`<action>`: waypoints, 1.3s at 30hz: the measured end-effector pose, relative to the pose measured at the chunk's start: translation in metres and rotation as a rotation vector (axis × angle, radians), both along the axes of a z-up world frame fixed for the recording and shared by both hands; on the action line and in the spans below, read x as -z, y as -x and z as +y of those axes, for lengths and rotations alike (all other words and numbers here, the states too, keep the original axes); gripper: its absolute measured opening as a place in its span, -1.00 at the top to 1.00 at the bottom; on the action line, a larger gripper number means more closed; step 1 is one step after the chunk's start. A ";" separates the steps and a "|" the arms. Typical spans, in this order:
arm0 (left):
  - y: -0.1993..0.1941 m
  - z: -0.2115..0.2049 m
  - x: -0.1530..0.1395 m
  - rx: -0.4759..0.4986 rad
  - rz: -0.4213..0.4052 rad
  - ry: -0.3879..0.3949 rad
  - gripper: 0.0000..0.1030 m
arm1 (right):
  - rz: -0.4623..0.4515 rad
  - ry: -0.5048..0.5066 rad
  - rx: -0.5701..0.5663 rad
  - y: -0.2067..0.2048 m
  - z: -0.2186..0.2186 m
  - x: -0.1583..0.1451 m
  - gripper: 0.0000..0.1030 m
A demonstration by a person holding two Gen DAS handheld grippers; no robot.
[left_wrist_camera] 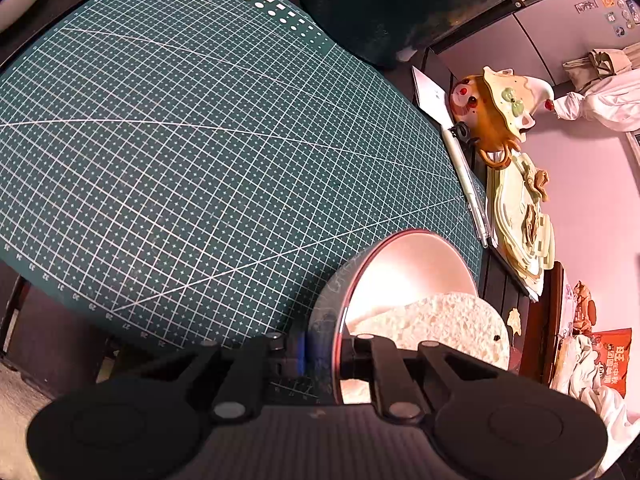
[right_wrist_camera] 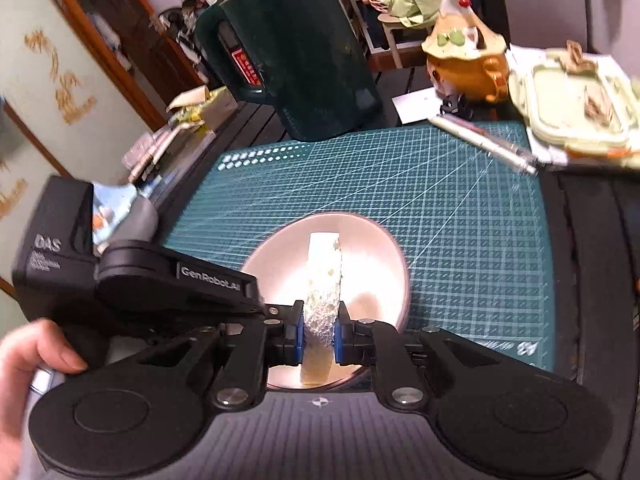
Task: Clean bowl
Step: 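Scrub the bowl interior with the sponge in the right gripper while the left holds the rim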
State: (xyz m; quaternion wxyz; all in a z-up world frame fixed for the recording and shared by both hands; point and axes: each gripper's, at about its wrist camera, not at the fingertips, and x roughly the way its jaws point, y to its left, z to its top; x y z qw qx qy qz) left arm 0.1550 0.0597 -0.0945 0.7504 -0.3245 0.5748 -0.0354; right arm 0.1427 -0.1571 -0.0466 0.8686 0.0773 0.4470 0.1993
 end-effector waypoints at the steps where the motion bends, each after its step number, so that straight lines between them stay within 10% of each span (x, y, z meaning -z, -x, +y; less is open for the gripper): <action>1: 0.000 0.000 0.000 0.001 0.000 0.000 0.75 | -0.036 0.065 0.003 0.003 0.004 -0.001 0.76; 10: 0.001 0.001 0.000 -0.003 -0.003 0.001 0.75 | -0.270 0.184 0.046 0.026 -0.001 -0.039 0.76; 18: 0.003 0.001 -0.001 -0.004 -0.004 0.001 0.75 | 0.014 -0.077 -0.005 0.006 -0.009 -0.013 0.76; 29: 0.002 0.000 0.001 -0.005 -0.006 0.004 0.74 | -0.219 0.265 -0.019 0.022 0.015 -0.019 0.76; 39: 0.002 -0.006 0.000 -0.012 -0.009 0.002 0.74 | -0.103 0.069 -0.005 0.009 -0.003 -0.010 0.76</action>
